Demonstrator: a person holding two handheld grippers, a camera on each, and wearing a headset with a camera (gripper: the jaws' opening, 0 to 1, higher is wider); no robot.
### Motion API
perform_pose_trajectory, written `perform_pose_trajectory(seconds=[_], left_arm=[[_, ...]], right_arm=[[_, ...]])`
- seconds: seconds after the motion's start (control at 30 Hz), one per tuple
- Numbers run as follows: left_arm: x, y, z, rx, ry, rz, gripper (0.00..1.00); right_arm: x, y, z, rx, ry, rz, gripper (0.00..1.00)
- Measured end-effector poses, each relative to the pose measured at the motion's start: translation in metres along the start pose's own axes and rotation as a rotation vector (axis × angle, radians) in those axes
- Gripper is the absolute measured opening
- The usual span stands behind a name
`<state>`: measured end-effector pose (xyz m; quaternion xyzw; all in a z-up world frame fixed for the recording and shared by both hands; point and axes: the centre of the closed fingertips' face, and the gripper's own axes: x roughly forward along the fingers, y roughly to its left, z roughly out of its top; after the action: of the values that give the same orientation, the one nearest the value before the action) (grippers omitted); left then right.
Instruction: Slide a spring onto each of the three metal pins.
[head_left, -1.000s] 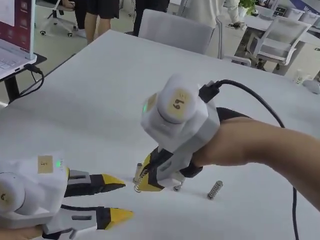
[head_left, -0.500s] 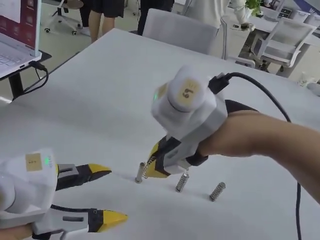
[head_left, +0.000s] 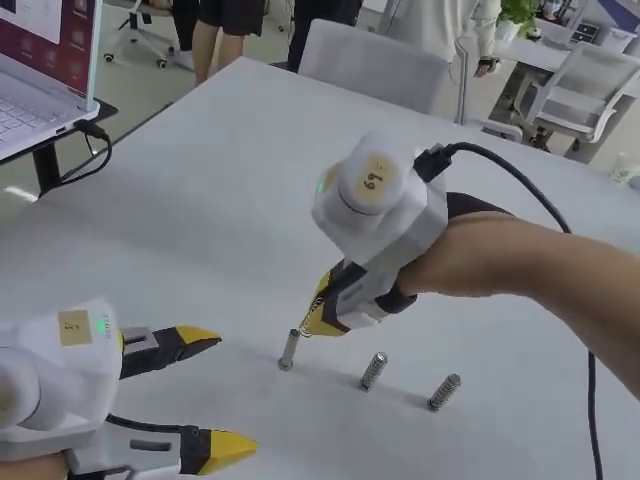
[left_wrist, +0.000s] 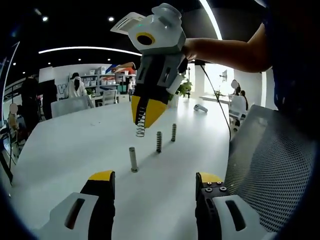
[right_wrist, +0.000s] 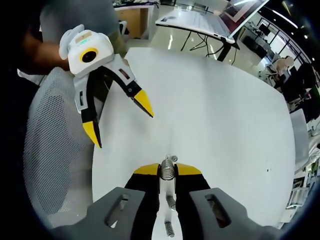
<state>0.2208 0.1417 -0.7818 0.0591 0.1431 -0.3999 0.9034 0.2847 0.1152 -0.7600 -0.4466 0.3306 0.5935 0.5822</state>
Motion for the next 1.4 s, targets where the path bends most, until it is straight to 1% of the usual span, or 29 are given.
perform_pose_trajectory(seconds=[0.1, 0.3, 0.37, 0.53, 0.63, 0.77, 0.83, 1.0, 1.27, 1.4], left_arm=[[-0.002, 0.001, 0.0, 0.003, 0.004, 0.002, 0.62], [-0.005, 0.006, -0.001, 0.003, 0.006, 0.009, 0.62], [-0.005, 0.007, 0.0, 0.005, 0.004, 0.011, 0.61], [-0.005, 0.008, -0.001, 0.0, -0.001, 0.013, 0.6], [-0.004, 0.008, -0.002, -0.003, 0.001, 0.012, 0.6], [-0.004, 0.009, -0.002, -0.004, -0.003, 0.014, 0.59], [-0.004, 0.009, -0.002, -0.005, -0.003, 0.013, 0.59], [-0.005, 0.009, -0.002, -0.004, -0.003, 0.014, 0.58], [-0.006, 0.011, -0.003, -0.005, 0.0, 0.016, 0.58], [-0.006, 0.013, -0.004, -0.006, 0.002, 0.017, 0.57]], right_arm=[[0.005, -0.004, 0.001, -0.007, 0.003, -0.005, 0.08], [0.018, -0.007, 0.002, -0.009, 0.014, 0.013, 0.08], [0.022, -0.007, 0.0, -0.015, 0.031, 0.013, 0.08], [0.025, -0.009, 0.0, -0.014, 0.034, 0.021, 0.08], [0.028, -0.01, -0.002, -0.016, 0.046, 0.027, 0.08], [0.03, -0.01, -0.003, -0.019, 0.056, 0.033, 0.08], [0.032, -0.009, -0.004, -0.017, 0.063, 0.042, 0.08], [0.04, -0.01, -0.007, -0.015, 0.077, 0.047, 0.08], [0.058, -0.007, -0.014, 0.001, 0.098, 0.062, 0.08], [0.067, -0.003, -0.017, 0.006, 0.101, 0.068, 0.08]])
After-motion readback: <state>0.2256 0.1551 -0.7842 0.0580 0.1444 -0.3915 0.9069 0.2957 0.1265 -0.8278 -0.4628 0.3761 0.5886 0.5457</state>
